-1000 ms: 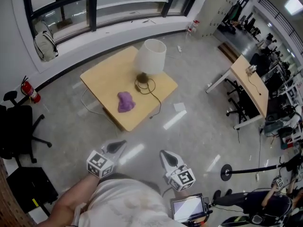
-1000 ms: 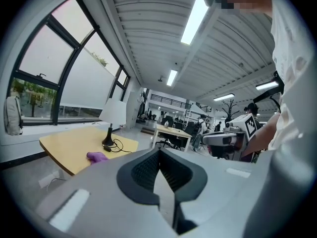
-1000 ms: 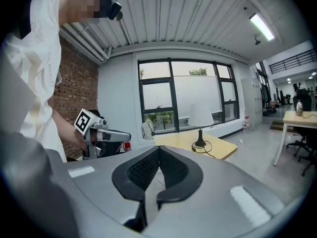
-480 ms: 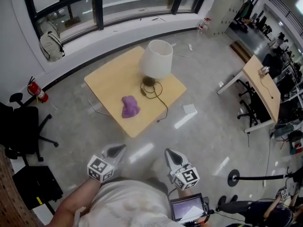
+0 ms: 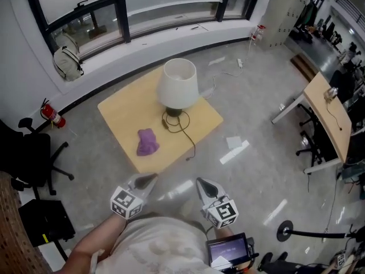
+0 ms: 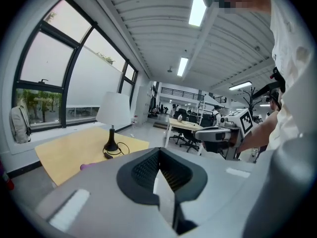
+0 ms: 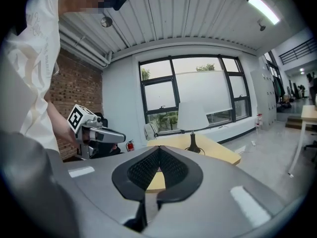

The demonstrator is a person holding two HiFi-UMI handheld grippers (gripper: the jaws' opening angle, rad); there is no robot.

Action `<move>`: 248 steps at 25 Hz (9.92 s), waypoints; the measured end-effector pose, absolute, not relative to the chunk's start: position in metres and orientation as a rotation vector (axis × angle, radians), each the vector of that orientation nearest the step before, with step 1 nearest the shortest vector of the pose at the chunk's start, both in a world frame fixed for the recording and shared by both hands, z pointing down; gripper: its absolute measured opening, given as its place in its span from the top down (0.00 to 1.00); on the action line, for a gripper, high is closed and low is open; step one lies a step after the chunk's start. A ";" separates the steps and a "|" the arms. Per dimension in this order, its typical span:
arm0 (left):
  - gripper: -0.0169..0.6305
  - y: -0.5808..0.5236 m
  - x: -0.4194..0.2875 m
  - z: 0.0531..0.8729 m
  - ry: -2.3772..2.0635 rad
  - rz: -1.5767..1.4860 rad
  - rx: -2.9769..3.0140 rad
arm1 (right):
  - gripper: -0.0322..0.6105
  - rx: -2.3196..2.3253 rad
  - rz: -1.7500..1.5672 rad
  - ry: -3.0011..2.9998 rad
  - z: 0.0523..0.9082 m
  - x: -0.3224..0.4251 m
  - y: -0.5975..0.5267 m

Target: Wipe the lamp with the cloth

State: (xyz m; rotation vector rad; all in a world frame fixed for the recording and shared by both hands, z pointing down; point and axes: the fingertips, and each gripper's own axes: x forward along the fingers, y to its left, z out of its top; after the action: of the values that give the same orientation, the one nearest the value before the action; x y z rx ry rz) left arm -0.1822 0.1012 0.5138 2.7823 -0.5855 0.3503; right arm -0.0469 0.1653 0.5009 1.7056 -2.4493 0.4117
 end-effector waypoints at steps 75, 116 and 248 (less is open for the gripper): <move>0.83 -0.100 -0.181 0.663 -1.003 0.730 2.407 | 0.93 1.432 0.423 -2.552 0.497 0.033 -0.057; 0.83 -0.204 -0.084 0.553 -1.099 0.150 2.492 | 0.93 1.419 0.384 -2.588 0.482 0.061 -0.084; 0.84 -0.395 0.038 0.499 -0.016 1.320 3.022 | 0.93 1.759 0.612 -2.498 0.506 0.245 -0.121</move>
State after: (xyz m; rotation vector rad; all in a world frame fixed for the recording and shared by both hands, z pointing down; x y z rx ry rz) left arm 0.0377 -0.3947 0.4991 3.0219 -0.0164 1.3198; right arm 0.2449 -0.1213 0.5060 1.7594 -2.4977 0.6116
